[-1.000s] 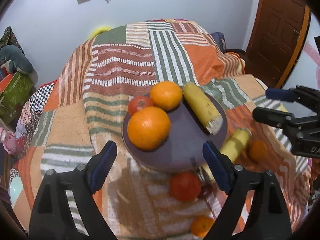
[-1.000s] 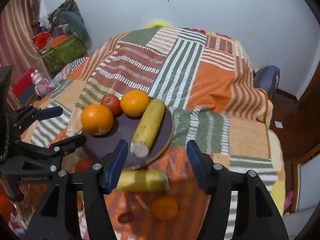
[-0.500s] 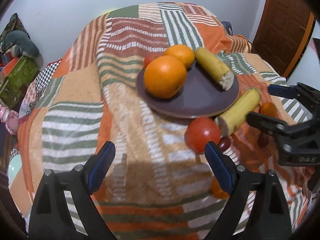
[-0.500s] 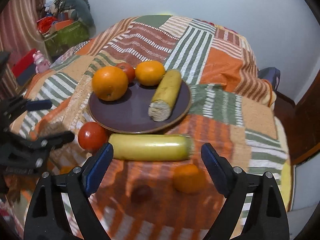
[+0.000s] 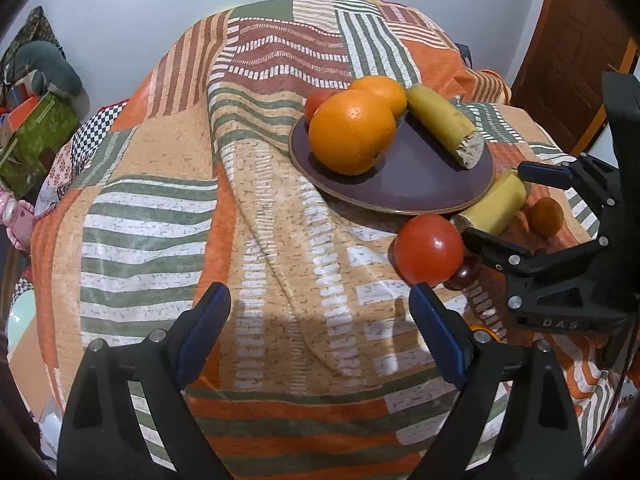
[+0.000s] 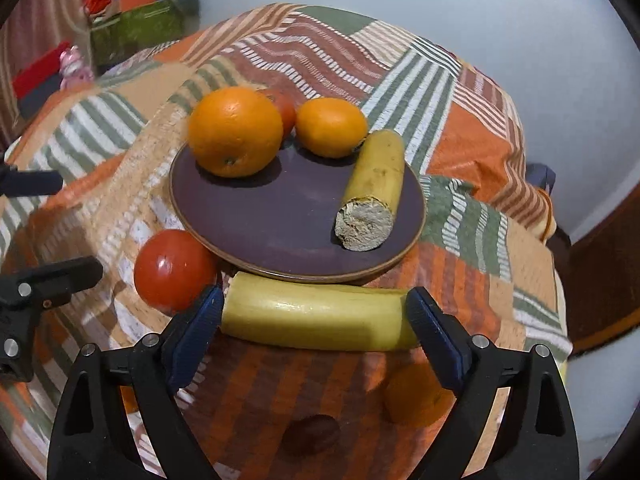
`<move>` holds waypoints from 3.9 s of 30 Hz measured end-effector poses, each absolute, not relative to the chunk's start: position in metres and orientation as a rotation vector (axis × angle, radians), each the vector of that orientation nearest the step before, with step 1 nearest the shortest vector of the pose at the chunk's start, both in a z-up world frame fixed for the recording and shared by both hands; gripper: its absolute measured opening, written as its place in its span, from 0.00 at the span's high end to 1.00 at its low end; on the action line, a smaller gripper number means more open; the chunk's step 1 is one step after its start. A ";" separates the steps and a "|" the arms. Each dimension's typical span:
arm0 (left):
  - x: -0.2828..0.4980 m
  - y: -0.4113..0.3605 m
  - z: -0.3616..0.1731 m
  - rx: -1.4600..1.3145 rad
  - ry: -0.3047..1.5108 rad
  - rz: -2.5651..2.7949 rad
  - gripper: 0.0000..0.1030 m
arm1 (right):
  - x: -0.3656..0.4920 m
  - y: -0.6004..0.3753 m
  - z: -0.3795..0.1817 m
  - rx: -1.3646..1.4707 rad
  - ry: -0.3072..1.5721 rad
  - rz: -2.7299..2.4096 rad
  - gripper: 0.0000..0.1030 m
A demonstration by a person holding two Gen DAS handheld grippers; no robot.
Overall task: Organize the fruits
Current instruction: 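Grasp a red tomato with the left gripper while the right gripper approaches the second yellow cob, then grasp and lift the second cob with the right gripper while the left gripper holds the tomato by the plate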
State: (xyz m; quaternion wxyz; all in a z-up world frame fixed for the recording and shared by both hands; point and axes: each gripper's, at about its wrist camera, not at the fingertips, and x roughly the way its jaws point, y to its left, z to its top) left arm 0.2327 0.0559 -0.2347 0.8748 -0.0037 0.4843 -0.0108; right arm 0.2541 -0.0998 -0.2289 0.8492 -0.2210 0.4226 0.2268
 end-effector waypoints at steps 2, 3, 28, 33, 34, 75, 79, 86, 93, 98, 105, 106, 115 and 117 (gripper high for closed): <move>0.234 0.052 -0.231 -0.001 1.002 -0.031 0.11 | 0.257 -0.106 -0.225 -0.435 0.908 0.498 0.17; 0.235 0.051 -0.229 -0.001 0.998 -0.034 0.11 | 0.259 -0.110 -0.222 -0.422 0.912 0.508 0.25; 0.274 0.008 -0.246 -0.087 1.053 -0.123 0.39 | 0.260 -0.216 -0.165 -0.240 0.804 0.456 0.33; 0.276 0.006 -0.248 -0.102 1.065 -0.154 0.54 | 0.259 -0.245 -0.167 -0.185 0.822 0.404 0.33; 0.277 0.006 -0.248 -0.115 1.070 -0.163 0.57 | 0.258 -0.250 -0.168 -0.171 0.831 0.399 0.33; 0.242 0.023 -0.208 -0.131 0.977 -0.150 0.59 | 0.301 -0.219 -0.233 -0.179 1.057 0.521 0.61; 0.244 0.026 -0.205 -0.128 0.971 -0.143 0.59 | 0.299 -0.221 -0.231 -0.161 1.042 0.509 0.64; 0.251 0.029 -0.201 -0.134 0.956 -0.132 0.59 | 0.296 -0.227 -0.201 -0.099 0.956 0.489 0.67; 0.262 0.031 -0.198 -0.129 0.943 -0.124 0.59 | 0.288 -0.212 -0.164 -0.097 0.850 0.525 0.68; 0.269 0.030 -0.197 -0.132 0.935 -0.122 0.59 | 0.289 -0.192 -0.152 -0.077 0.825 0.589 0.68; 0.280 0.029 -0.203 -0.125 0.938 -0.126 0.59 | 0.293 -0.155 -0.156 -0.064 0.837 0.662 0.68; 0.283 0.029 -0.204 -0.124 0.940 -0.128 0.59 | 0.294 -0.149 -0.157 -0.062 0.841 0.673 0.68; 0.299 0.029 -0.221 -0.122 0.968 -0.126 0.59 | 0.312 -0.119 -0.181 -0.039 0.914 0.689 0.68; 0.303 0.030 -0.225 -0.128 0.976 -0.126 0.59 | 0.316 -0.116 -0.184 -0.044 0.929 0.684 0.68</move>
